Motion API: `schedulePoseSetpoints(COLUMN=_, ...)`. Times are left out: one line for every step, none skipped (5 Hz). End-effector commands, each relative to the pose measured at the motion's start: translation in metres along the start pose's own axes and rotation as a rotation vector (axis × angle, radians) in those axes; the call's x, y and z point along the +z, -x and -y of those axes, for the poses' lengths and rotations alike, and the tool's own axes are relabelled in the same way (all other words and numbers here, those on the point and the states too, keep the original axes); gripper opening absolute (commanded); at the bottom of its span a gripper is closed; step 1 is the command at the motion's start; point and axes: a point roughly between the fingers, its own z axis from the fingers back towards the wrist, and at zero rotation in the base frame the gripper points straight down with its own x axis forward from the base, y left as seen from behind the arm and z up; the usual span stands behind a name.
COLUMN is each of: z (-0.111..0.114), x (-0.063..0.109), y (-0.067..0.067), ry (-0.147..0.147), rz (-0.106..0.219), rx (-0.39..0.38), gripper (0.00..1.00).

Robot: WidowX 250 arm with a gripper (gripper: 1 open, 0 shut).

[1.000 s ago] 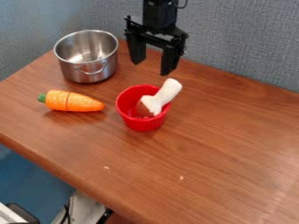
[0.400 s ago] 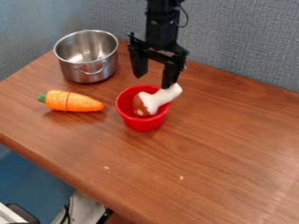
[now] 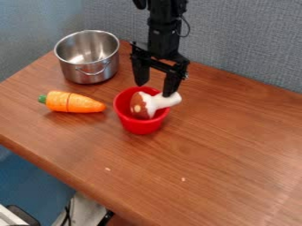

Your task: Put the mushroom in the red bowl

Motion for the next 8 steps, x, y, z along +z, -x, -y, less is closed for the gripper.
schedulePoseSetpoints(z=-0.002, x=0.003, y=0.000, ry=-0.014, rz=0.019, rx=-0.006, gripper=1.00)
schedulePoseSetpoints(z=-0.004, x=0.006, y=0.003, ry=-0.013, rz=0.029, rx=-0.008, gripper=1.00)
schedulePoseSetpoints(z=-0.006, x=0.010, y=0.011, ry=-0.012, rz=0.040, rx=-0.009, gripper=1.00)
schedulePoseSetpoints(z=-0.007, x=0.023, y=0.023, ry=-0.013, rz=0.071, rx=-0.016, gripper=1.00)
schedulePoseSetpoints(z=-0.008, x=0.034, y=0.038, ry=-0.005, rz=0.099, rx=-0.017, gripper=1.00)
schedulePoseSetpoints(z=-0.010, x=0.041, y=0.052, ry=-0.006, rz=0.123, rx=-0.023, gripper=1.00)
schedulePoseSetpoints(z=-0.011, x=0.037, y=0.059, ry=-0.004, rz=0.114, rx=-0.028, gripper=1.00)
schedulePoseSetpoints(z=-0.012, x=0.033, y=0.071, ry=-0.004, rz=0.110, rx=-0.053, gripper=1.00)
